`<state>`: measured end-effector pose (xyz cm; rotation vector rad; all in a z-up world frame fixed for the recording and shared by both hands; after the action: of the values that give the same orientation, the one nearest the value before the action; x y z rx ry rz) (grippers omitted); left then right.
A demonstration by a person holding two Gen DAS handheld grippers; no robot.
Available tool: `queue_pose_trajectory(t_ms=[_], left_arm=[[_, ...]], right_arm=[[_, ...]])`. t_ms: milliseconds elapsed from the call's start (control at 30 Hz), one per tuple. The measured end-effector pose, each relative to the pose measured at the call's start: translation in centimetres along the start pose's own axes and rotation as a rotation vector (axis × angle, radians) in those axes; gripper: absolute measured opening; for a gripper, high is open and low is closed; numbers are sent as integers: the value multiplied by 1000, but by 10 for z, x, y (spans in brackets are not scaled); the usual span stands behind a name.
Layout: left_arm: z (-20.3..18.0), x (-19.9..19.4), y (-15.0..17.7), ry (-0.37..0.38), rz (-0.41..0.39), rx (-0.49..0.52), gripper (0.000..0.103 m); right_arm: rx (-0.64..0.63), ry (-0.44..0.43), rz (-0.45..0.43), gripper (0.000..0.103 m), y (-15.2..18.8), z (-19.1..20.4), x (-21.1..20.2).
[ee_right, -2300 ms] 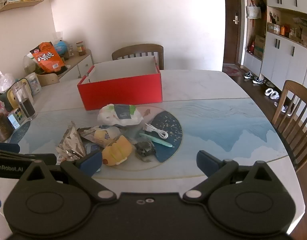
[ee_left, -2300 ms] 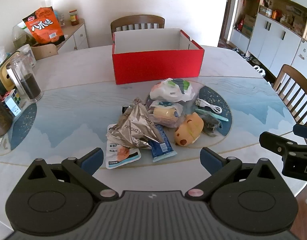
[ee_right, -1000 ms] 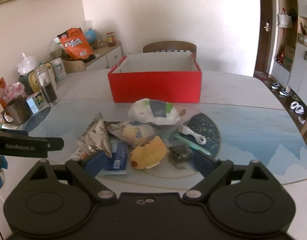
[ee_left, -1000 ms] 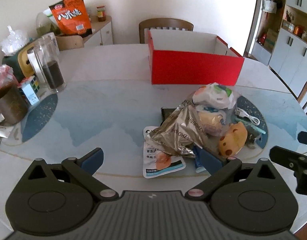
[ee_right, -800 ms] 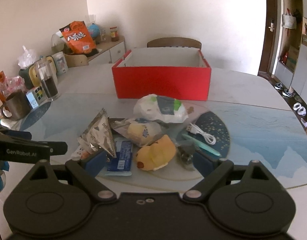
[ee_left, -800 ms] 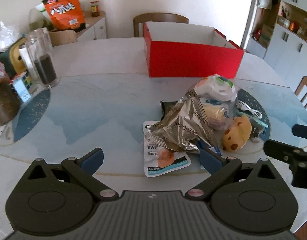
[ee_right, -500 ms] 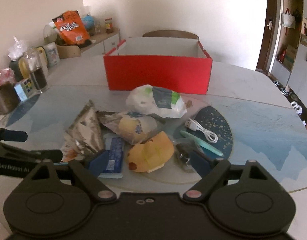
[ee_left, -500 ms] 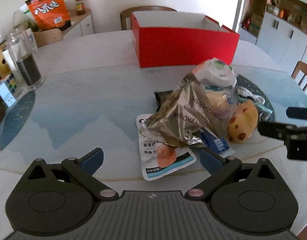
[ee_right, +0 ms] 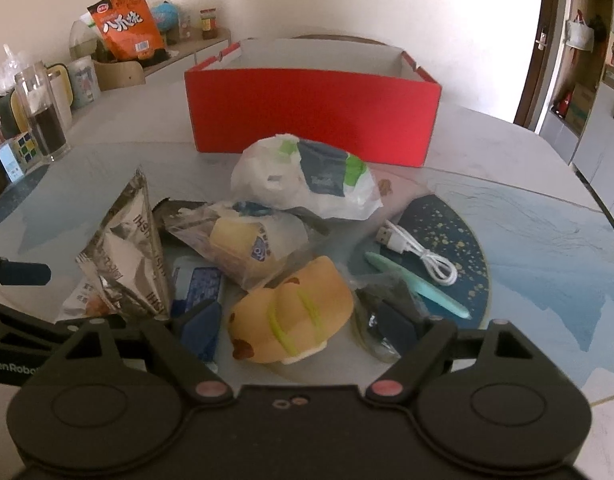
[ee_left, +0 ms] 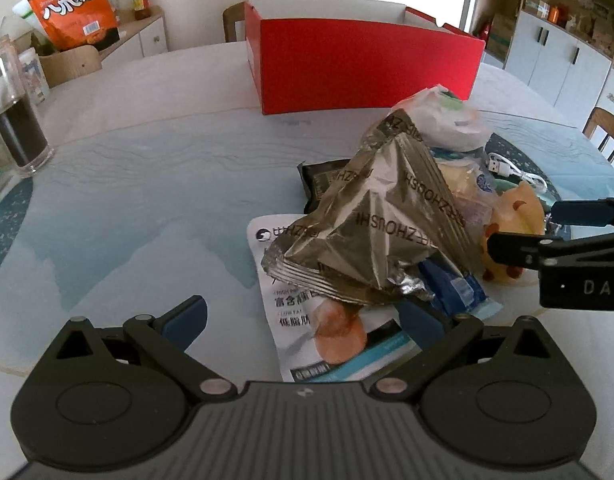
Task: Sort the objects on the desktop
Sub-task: 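Grasp the white sausage snack pouch with left tool while right tool grasps yellow cat toy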
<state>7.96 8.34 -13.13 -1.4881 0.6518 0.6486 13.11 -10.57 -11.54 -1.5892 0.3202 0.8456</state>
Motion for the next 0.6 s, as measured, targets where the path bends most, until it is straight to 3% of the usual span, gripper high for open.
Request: queue_pose_trajectory(t_ms=[433, 600], left_arm=[[-2, 13, 1, 14, -7, -3, 102], [-4, 14, -1, 12, -24, 21, 91]], right_arm=[[-10, 0, 30, 85, 4, 0, 18], [-9, -9, 42, 78, 5, -1, 21]])
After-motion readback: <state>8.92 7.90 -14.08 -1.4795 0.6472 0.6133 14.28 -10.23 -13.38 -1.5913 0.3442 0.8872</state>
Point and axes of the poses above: each gripper's, at about its wrist camera, not at the fingertips, and x roughly the way its jaws point, z to its left, y to its underside, the point moved 1 cm from there along x, roughly the way its jaws point, and after that the axes turned 4 degrees about -z, right-handed, at the moved point
